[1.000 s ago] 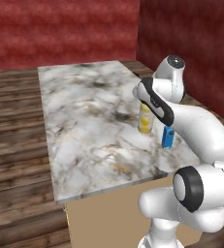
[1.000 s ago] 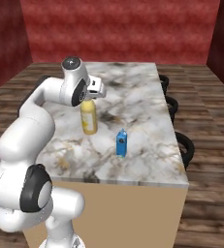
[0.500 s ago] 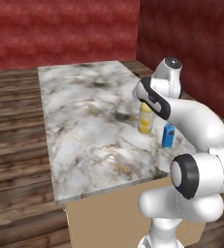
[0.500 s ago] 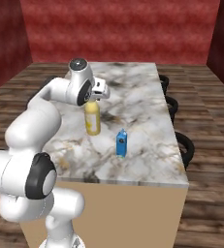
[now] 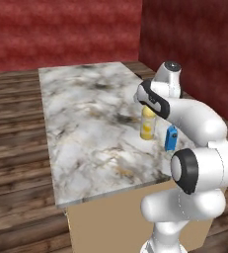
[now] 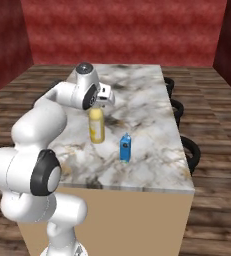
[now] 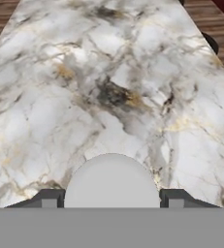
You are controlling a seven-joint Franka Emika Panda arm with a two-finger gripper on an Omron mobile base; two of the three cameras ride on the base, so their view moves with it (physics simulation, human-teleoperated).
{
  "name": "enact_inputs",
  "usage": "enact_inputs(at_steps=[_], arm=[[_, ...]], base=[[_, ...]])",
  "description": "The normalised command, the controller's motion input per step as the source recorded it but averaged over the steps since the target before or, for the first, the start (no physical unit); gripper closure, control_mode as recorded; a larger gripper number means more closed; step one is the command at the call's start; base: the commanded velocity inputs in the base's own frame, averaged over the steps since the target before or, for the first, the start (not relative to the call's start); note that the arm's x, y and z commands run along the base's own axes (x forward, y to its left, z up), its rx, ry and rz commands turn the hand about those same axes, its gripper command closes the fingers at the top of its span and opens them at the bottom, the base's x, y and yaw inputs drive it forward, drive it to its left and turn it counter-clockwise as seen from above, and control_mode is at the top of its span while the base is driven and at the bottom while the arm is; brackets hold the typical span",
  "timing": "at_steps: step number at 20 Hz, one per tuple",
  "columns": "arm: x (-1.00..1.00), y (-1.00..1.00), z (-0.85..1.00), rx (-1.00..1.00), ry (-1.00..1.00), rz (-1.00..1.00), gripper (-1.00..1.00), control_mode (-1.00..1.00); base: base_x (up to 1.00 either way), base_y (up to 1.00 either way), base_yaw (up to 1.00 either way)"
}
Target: Move the drinks to the dining counter.
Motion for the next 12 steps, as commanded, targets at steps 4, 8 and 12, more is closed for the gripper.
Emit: enact_inputs(at_steps=[4, 8, 12], arm=[[0.13, -0.01, -0.26, -0.02, 0.04, 0.0, 1.0, -1.0], [0.11, 0.0, -0.24, -0.02, 0.03, 0.0, 1.0, -1.0], [0.09, 0.0, -0.21, -0.02, 0.02, 0.0, 1.0, -1.0]], base=[[0.0, 0.0, 0.0], [0.0, 0.0, 0.0], [0.0, 0.0, 0.0]])
